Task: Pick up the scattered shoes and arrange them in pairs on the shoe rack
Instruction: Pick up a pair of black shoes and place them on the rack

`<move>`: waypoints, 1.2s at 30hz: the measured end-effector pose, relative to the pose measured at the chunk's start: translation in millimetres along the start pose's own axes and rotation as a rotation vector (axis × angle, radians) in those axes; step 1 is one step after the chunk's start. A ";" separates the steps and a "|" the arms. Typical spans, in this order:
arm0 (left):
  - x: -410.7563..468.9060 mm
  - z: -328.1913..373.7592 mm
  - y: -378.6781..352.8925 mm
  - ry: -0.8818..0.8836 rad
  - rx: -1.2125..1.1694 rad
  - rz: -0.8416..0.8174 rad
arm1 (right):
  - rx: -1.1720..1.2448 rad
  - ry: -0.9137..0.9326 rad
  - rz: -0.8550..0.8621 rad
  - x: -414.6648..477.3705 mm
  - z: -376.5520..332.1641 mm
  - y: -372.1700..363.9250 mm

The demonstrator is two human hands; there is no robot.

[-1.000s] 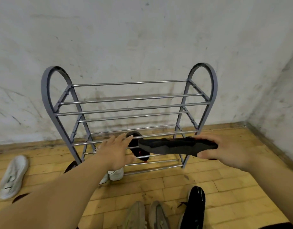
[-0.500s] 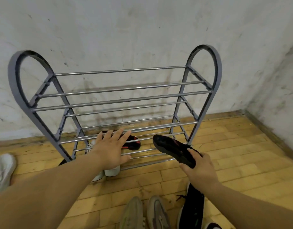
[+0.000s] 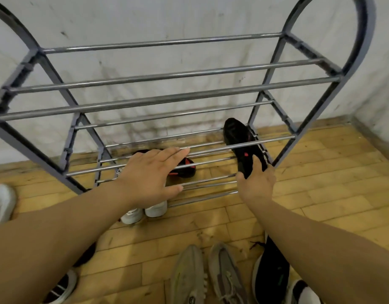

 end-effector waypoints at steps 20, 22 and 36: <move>-101.3 -24.9 -87.0 -0.167 0.179 -0.062 | -0.270 0.360 -0.476 -86.9 -20.0 -129.4; -104.5 -42.7 -113.5 -0.034 0.130 -0.180 | -0.258 0.329 -0.527 -66.9 -36.8 -137.6; -22.6 -118.9 -163.5 0.311 -0.055 -0.056 | -0.389 0.554 -0.348 50.0 -100.7 -224.6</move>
Point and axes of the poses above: each hand's wrist, its own x-axis towards the middle knuckle, its own y-axis out of the back of the hand, z = x × y, the point moved 4 cm from there along x, towards the middle knuckle, and after that the axes turned 4 degrees about -z, right-handed, at the moved point
